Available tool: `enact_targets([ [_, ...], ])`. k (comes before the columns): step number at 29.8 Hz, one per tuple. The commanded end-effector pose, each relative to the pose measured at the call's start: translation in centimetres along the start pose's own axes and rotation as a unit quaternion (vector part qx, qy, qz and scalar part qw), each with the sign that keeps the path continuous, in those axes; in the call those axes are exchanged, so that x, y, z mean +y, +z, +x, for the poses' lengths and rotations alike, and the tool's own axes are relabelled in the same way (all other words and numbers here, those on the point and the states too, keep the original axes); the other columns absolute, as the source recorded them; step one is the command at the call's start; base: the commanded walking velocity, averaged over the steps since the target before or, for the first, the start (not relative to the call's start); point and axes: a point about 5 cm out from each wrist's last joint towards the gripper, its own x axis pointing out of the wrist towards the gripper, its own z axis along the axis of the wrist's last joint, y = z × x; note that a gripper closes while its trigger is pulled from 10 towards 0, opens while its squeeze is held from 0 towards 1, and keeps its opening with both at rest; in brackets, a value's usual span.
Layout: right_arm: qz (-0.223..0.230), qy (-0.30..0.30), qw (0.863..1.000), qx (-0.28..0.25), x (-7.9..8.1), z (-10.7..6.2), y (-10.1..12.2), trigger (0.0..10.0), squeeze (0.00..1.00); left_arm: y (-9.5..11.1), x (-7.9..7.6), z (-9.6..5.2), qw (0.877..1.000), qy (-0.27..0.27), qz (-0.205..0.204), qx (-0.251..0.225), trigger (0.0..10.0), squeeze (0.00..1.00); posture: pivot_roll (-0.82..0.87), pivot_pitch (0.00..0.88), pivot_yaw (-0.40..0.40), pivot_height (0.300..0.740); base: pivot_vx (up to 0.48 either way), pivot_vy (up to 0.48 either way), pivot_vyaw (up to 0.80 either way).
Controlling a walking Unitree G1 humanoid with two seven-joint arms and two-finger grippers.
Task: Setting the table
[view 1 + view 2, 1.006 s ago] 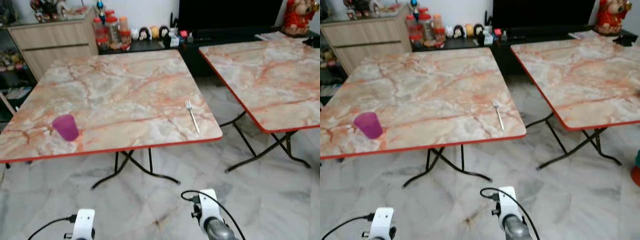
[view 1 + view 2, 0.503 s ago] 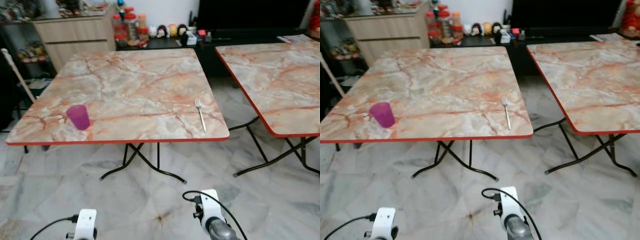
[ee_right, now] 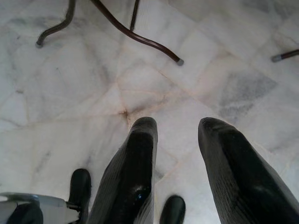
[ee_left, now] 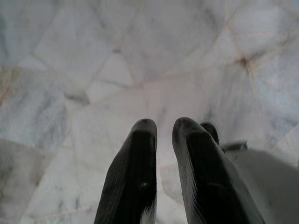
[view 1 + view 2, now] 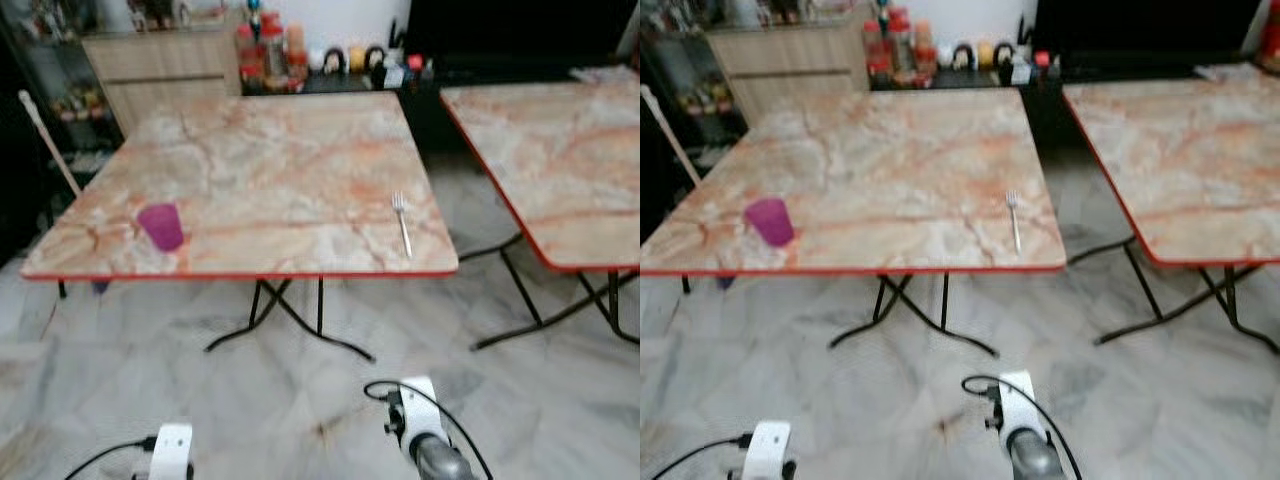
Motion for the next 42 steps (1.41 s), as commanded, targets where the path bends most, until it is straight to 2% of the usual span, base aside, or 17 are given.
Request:
enact_targets([
  [1, -0.004, 0.0, 1.0, -0.01, -0.07, 0.13, 0.63, 10.0, 0.0, -0.05, 0.11, -0.02, 1.0, 0.003, 0.007, 0.002, 10.0, 0.0, 0.04, 0.0, 0.05, 0.74, 0.0, 0.0, 0.0],
  [6, -0.01, 0.003, 1.0, -0.016, -0.03, 0.14, 0.8, 10.0, 0.0, -0.1, 0.09, -0.03, 1.0, 0.002, 0.008, 0.002, 10.0, 0.0, 0.04, 0.0, 0.051, 0.74, 0.048, 0.0, 0.2],
  [15, 0.009, -0.005, 1.0, -0.01, -0.37, 0.1, 0.54, 10.0, 0.0, -0.12, 0.11, -0.03, 1.0, 0.003, 0.008, 0.003, 10.0, 0.0, 0.04, 0.0, 0.049, 0.74, 0.107, 0.0, 0.21],
  [26, 0.007, -0.006, 1.0, -0.018, -0.62, 0.1, 0.71, 10.0, 0.0, -0.2, 0.06, -0.04, 1.0, 0.002, 0.01, 0.005, 10.0, 0.0, 0.04, 0.0, 0.046, 0.74, 0.294, 0.0, 0.0],
  [30, -0.013, -0.006, 1.0, -0.021, -0.61, 0.12, 0.84, 10.0, 0.0, -0.14, 0.02, -0.02, 1.0, 0.003, 0.01, 0.005, 10.0, 0.0, 0.04, 0.0, 0.042, 0.74, 0.351, 0.0, 0.21],
  [42, -0.011, -0.01, 1.0, -0.015, -0.7, 0.06, 0.5, 10.0, 0.0, -0.26, -0.08, -0.04, 1.0, 0.001, 0.009, 0.007, 10.0, 0.0, 0.04, 0.0, 0.044, 0.74, 0.363, 0.0, 0.08],
])
